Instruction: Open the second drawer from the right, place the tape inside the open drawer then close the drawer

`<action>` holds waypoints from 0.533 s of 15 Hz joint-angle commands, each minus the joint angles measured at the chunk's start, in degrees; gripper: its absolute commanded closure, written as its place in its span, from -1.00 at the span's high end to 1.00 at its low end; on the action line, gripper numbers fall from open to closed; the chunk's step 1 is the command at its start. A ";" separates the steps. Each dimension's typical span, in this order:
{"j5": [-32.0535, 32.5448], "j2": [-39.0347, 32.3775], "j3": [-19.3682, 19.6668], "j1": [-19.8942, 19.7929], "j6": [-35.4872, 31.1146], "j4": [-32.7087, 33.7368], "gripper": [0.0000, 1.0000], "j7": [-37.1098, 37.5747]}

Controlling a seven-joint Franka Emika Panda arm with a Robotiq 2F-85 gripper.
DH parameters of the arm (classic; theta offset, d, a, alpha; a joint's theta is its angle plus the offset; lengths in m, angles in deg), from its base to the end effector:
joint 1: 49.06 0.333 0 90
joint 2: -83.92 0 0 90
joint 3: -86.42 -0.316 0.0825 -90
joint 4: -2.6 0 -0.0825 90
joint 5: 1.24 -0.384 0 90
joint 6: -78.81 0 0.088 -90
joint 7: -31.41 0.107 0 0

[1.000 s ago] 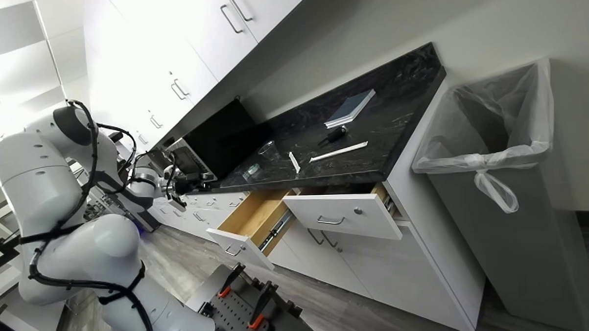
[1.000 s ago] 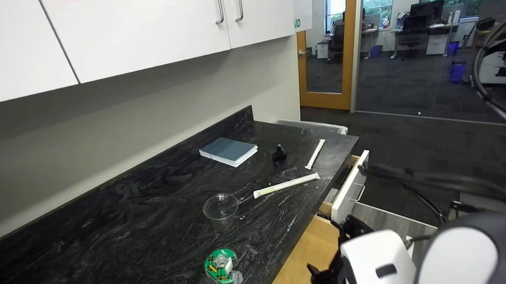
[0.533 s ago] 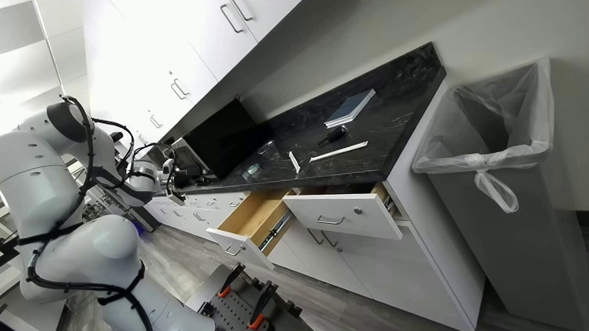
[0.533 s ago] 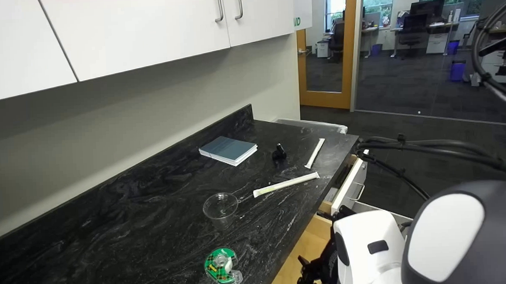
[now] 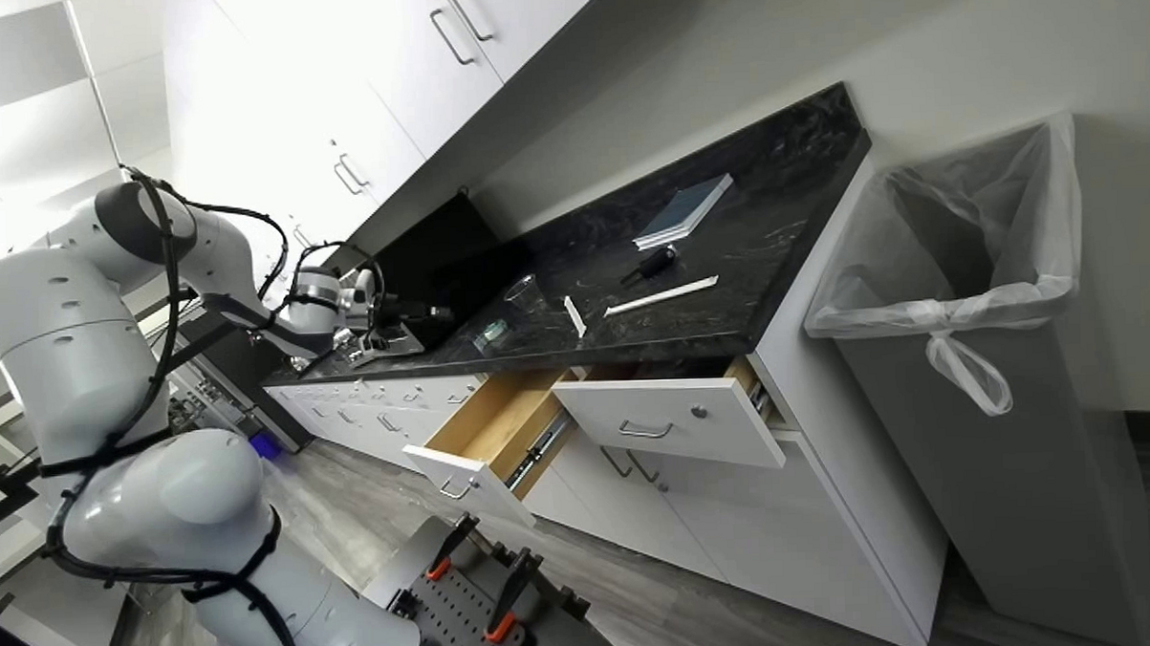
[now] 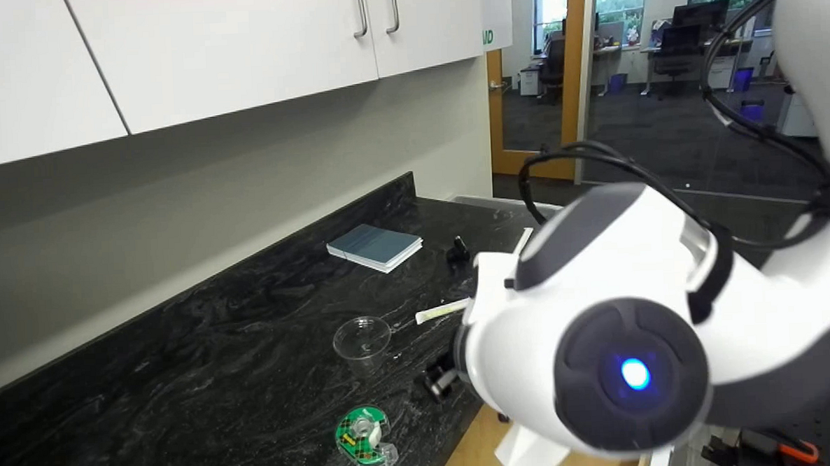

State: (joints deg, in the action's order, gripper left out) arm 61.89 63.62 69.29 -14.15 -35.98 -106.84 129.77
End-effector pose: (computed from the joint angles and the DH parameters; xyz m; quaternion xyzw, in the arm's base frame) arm 0.4270 0.4439 0.3214 0.9072 -0.0905 0.3627 0.1930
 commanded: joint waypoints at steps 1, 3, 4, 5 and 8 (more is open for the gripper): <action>-3.46 0.78 -0.59 -6.07 -11.61 1.28 1.00 -0.90; -6.55 0.34 -0.89 -9.02 -19.02 2.23 1.00 -2.88; -8.71 0.13 -0.84 -10.07 -22.60 2.47 1.00 -3.98; -11.68 -0.21 -0.92 -10.82 -25.61 2.90 1.00 -5.65; -24.31 -1.74 -1.49 -11.76 -31.52 4.07 1.00 -12.47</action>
State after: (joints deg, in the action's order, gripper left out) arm 47.24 63.47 69.22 -24.61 -63.61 -104.54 122.99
